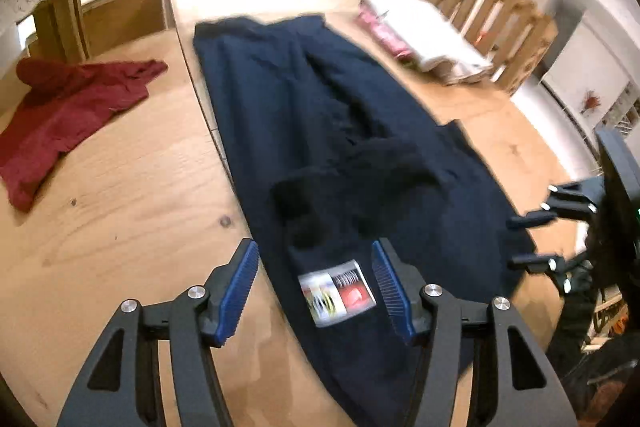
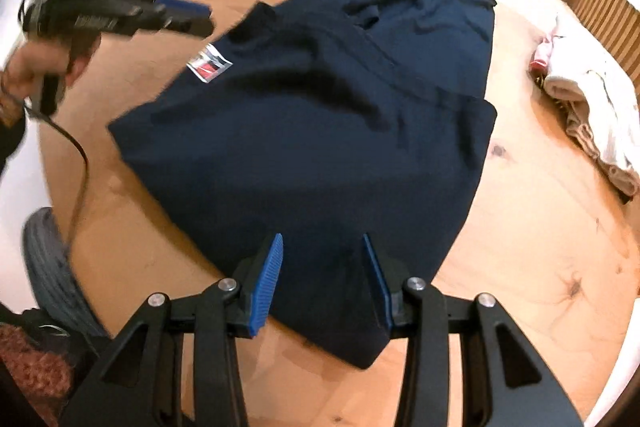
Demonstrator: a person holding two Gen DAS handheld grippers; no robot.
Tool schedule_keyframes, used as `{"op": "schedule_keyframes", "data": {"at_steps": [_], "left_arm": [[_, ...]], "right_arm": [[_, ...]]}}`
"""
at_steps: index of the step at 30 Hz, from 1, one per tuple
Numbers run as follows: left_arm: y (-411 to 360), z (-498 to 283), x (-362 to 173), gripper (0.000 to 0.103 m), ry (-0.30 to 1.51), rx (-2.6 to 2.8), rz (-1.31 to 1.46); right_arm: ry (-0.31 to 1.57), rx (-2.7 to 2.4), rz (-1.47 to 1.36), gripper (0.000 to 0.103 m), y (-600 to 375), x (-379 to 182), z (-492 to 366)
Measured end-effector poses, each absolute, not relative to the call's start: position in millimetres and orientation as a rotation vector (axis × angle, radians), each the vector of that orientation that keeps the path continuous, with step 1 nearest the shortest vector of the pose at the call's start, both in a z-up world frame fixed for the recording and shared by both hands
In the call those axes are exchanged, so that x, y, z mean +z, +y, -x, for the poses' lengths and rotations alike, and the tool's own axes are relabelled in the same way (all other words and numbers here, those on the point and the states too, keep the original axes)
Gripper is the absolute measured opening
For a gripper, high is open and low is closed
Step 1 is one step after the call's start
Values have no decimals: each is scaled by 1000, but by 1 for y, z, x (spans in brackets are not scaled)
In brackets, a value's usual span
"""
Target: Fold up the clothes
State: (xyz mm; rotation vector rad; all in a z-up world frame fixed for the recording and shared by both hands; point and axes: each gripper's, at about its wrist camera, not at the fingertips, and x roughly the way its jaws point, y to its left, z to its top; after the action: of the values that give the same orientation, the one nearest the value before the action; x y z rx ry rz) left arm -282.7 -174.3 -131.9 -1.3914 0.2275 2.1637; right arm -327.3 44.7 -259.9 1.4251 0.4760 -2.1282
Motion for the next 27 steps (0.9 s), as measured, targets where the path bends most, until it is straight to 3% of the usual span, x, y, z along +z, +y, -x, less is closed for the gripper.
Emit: {"op": "schedule_keyframes", "data": {"at_steps": [5,7,9,10,17,19,21,24,27], "left_arm": [[-166,320,-125,54,264,2207,1391],[-159,326,-126,42,310,2199,1395],[-152,328,-129,18,367,2183,1401],[-150,330,-130,13,382,2182,1407],[-160,338,-131,14,343,2206,1439],[-163,338,-129,19,303,2195,1452],[-163,334,-127,30,318,2209,1443],[-158,332,-127,32,423,2224,1439],[-161,339,-128,32,388,2223,1453]], "right_arm": [[535,-2118,-1475,41,40,-268,341],[507,-2109,-1494,41,41,-270,345],[498,-2107,-1500,42,42,-271,347],[501,-2107,-1500,42,42,-271,347],[517,-2117,-1474,45,46,-270,346],[516,-2119,-1469,46,47,-270,346],[516,-2122,-1465,46,47,-271,346],[517,-2126,-1462,47,47,-270,345],[516,-2128,-1462,48,48,-270,345]]}}
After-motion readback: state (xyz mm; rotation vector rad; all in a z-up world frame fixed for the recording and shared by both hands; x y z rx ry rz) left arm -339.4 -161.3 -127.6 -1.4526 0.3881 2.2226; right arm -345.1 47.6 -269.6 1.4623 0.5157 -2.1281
